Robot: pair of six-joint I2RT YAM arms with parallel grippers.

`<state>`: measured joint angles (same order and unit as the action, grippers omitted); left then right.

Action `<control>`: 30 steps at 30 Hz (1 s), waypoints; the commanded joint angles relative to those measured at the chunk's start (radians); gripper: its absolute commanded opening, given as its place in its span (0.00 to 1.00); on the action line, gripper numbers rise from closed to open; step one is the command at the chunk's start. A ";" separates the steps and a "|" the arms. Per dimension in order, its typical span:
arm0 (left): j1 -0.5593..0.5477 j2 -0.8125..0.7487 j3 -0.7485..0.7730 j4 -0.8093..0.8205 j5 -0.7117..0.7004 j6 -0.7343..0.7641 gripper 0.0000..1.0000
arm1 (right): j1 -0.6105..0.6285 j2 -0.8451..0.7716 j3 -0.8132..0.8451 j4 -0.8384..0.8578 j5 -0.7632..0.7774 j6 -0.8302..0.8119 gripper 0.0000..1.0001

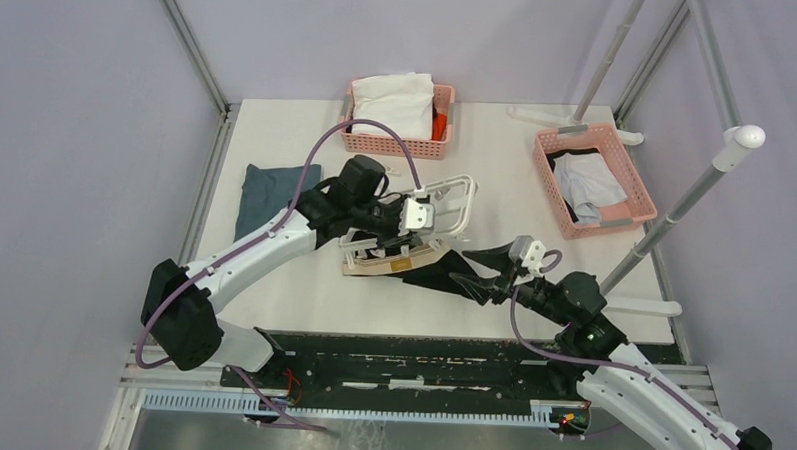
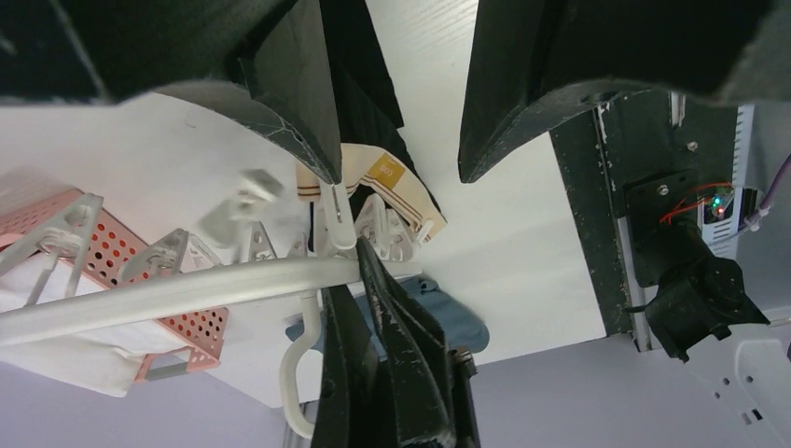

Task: Clip the underwear to the hanger
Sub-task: Pick up the hanger at the center of the board.

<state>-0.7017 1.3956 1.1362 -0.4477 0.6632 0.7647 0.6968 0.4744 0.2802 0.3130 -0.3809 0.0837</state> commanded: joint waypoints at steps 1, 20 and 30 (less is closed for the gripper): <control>0.008 -0.043 0.016 0.094 0.010 0.042 0.03 | 0.055 -0.042 0.046 -0.057 0.064 -0.064 0.58; 0.016 -0.038 0.015 0.101 0.016 0.035 0.03 | 0.127 0.395 0.193 0.075 -0.081 -0.235 0.62; 0.016 -0.039 0.013 0.101 0.012 0.034 0.03 | 0.127 0.388 0.165 0.055 0.131 -0.311 0.65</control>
<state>-0.6903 1.3956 1.1305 -0.4469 0.6567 0.7643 0.8211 0.9131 0.4446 0.3290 -0.3447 -0.1852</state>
